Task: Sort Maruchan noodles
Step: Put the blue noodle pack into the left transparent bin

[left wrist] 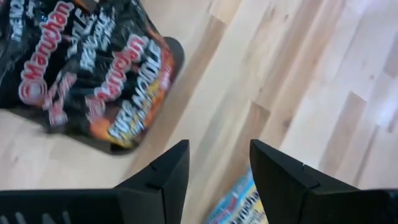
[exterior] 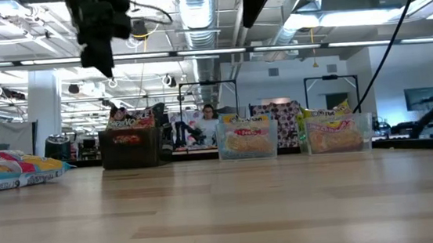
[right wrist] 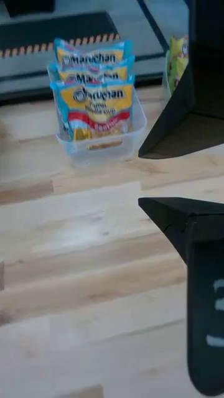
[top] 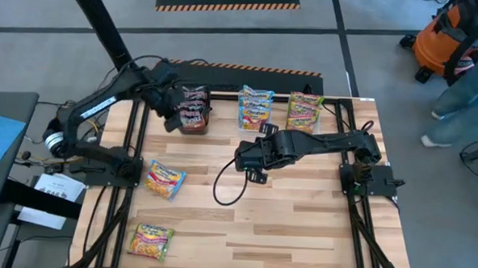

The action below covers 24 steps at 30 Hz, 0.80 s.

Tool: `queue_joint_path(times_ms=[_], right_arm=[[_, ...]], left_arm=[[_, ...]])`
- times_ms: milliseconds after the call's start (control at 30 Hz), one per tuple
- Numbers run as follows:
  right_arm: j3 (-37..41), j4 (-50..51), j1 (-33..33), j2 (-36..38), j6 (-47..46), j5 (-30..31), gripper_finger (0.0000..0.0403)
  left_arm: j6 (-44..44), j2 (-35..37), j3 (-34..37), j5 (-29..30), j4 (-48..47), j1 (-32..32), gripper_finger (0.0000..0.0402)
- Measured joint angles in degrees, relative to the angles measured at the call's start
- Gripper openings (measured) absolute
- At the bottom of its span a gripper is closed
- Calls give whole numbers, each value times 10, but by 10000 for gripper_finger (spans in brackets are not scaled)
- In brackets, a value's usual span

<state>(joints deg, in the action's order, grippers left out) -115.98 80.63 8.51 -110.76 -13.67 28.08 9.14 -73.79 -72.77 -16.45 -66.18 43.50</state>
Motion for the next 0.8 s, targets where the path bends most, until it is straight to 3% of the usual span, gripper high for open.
queue_joint_path(times_ms=[433, 633, 800], right_arm=[[0, 4, 0, 0, -21, -42, 133], [0, 4, 10, 0, -39, -43, 133], [0, 4, 22, 0, -40, -43, 133]], left_arm=[[-162, 225, 112, -23, 77, -73, 155], [-239, 271, 159, 1, 68, -76, 155], [-242, 277, 190, -72, 72, -76, 155]])
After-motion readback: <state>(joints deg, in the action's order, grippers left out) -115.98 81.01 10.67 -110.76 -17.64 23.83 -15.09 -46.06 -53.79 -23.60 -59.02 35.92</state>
